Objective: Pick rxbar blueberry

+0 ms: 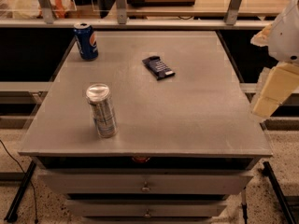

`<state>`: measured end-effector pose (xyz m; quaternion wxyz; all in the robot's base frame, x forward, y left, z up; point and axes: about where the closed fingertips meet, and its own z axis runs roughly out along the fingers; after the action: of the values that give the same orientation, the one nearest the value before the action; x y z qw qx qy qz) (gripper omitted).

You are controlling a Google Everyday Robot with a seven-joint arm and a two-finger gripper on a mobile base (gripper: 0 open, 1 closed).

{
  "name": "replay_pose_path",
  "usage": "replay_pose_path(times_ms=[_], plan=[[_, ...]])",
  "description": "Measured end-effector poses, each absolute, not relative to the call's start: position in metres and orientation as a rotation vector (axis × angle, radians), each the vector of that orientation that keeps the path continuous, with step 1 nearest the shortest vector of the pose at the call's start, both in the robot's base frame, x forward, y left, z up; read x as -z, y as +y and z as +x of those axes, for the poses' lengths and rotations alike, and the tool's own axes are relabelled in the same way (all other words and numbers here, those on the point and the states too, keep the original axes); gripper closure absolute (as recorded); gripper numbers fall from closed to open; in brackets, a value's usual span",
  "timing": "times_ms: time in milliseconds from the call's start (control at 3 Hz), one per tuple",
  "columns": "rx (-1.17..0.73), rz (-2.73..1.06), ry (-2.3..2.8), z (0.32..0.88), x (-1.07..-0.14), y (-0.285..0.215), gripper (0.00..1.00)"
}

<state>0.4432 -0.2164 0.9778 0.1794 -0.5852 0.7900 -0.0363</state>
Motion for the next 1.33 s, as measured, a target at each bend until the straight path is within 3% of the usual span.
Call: replay_pose_path(times_ms=[1000, 1333], plan=[[-0.192, -1.177, 2.289, 0.571, -0.914, -0.174, 0.00], [-0.177, -1.107, 2.242, 0.590, -0.922, -0.171, 0.00]])
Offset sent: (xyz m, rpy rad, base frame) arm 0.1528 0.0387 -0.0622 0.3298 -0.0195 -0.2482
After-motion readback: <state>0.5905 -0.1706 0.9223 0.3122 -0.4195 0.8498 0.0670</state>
